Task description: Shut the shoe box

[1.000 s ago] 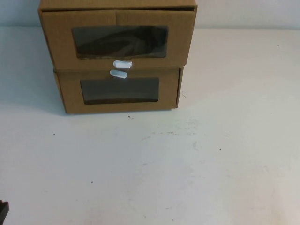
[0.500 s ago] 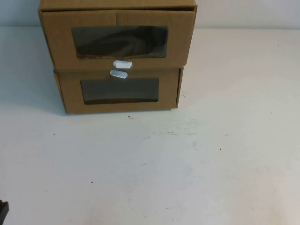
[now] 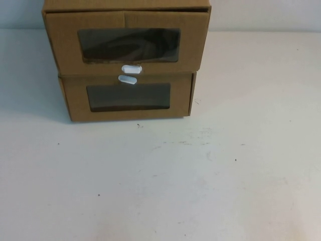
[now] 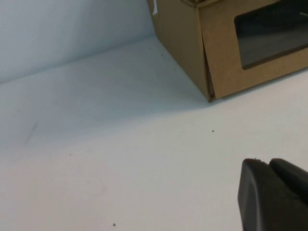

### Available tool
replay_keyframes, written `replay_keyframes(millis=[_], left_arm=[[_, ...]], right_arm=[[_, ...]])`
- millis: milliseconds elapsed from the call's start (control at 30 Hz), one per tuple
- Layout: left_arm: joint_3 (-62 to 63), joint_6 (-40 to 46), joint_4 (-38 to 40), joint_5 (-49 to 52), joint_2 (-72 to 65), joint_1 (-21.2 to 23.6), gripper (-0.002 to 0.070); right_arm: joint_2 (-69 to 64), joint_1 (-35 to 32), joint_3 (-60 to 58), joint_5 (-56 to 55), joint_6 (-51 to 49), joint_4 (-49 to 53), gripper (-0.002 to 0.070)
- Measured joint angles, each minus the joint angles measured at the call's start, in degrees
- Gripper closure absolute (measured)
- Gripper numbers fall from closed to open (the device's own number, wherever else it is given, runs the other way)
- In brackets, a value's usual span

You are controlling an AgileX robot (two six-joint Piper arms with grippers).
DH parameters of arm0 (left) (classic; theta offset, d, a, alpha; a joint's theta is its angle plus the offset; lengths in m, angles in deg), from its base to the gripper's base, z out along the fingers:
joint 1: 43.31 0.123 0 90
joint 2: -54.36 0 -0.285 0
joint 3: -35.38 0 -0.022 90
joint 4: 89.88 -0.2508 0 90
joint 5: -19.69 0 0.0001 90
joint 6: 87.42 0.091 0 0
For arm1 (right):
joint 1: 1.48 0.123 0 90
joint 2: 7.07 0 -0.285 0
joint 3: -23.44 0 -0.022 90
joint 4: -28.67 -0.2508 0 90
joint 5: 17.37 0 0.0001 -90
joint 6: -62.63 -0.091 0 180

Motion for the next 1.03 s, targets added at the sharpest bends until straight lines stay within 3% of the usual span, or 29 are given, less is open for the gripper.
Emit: replay_keyframes(millis=[300,1033], left_arm=[[0.0,-17.0,-9.9,6.6,0.4,0.0,0.0678],[0.0,-18.2,-9.8,6.7,0.4,0.0,0.0677]], right_arm=[[0.1,0.0,0.0,0.0,0.0,-0.1,0.0687],[0.1,0.0,0.0,0.0,0.0,-0.2,0.0687]])
